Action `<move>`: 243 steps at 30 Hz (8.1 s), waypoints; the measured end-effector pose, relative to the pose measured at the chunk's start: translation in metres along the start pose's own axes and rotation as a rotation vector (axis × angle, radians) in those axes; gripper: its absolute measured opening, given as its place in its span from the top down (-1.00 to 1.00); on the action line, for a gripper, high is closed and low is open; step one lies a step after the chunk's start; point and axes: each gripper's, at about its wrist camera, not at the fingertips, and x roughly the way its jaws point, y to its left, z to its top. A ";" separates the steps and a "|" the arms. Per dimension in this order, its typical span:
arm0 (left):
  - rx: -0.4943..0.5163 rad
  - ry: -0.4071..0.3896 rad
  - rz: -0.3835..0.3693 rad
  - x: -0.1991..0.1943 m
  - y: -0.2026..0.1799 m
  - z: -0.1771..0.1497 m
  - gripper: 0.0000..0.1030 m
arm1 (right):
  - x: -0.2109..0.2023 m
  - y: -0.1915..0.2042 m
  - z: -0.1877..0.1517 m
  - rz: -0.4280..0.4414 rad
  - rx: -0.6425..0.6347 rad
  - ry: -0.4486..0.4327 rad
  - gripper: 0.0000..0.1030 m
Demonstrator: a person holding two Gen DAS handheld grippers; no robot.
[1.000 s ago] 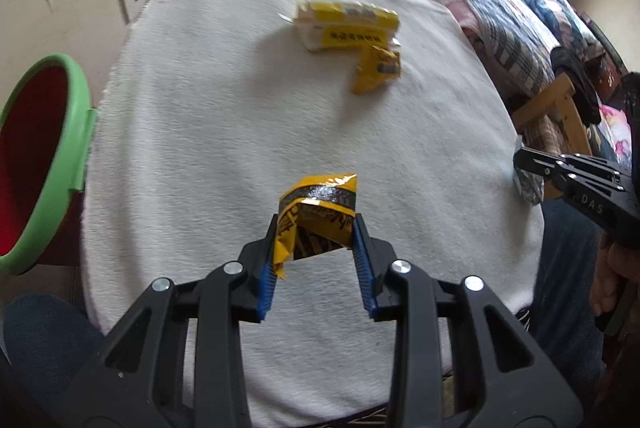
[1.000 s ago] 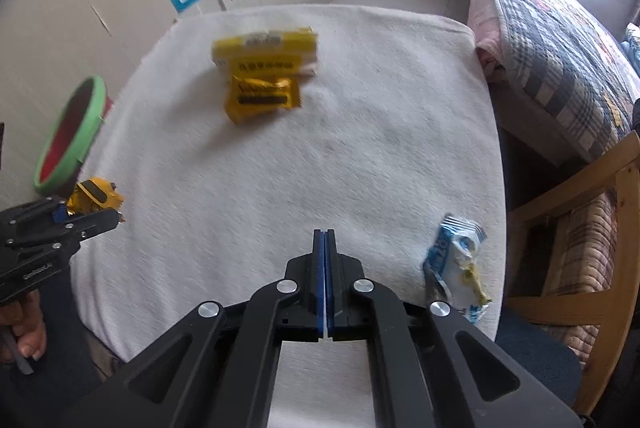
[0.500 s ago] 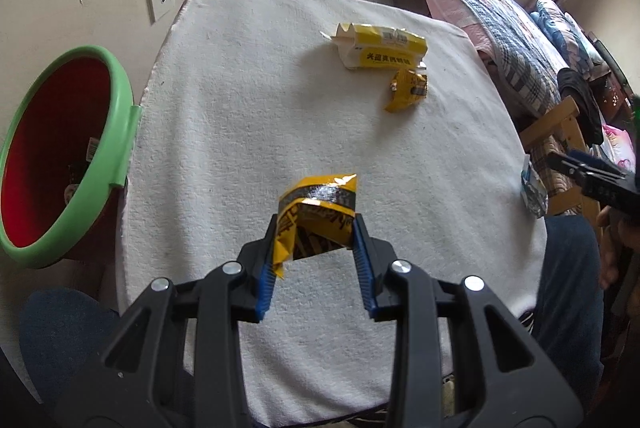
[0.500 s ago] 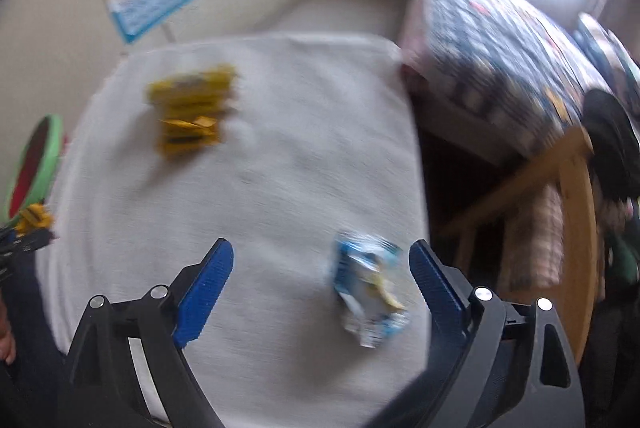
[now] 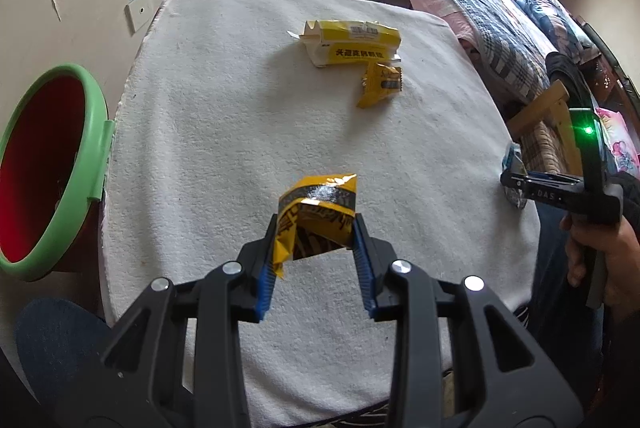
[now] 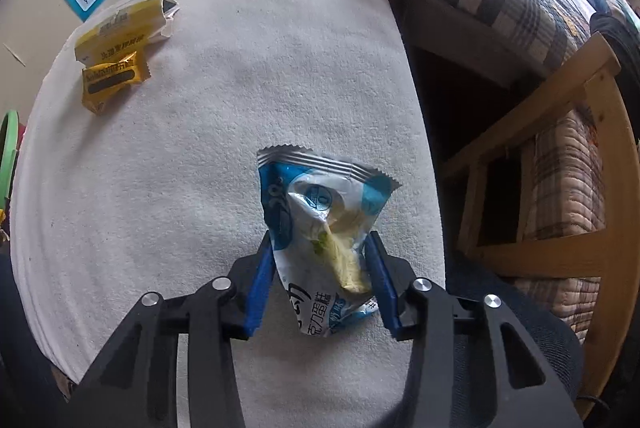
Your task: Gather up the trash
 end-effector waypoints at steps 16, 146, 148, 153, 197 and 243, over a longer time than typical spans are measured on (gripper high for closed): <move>-0.052 -0.051 0.015 -0.017 0.024 0.002 0.37 | -0.058 0.071 0.020 0.069 -0.136 -0.139 0.82; 0.459 0.191 0.004 0.168 -0.044 0.201 -0.42 | -0.005 0.082 0.097 0.188 -0.136 -0.166 0.68; 0.439 0.178 0.013 0.165 -0.043 0.200 -0.32 | -0.006 0.083 0.096 0.182 -0.144 -0.171 0.68; 0.393 0.170 -0.004 0.152 -0.042 0.187 0.10 | -0.010 0.085 0.093 0.185 -0.144 -0.182 0.68; -0.296 -0.175 0.200 -0.102 0.238 0.038 0.59 | -0.103 0.403 0.085 0.560 -0.548 -0.284 0.68; -0.023 -0.406 0.103 -0.060 0.047 -0.009 -0.90 | -0.134 0.137 -0.031 0.074 -0.022 -0.642 -0.86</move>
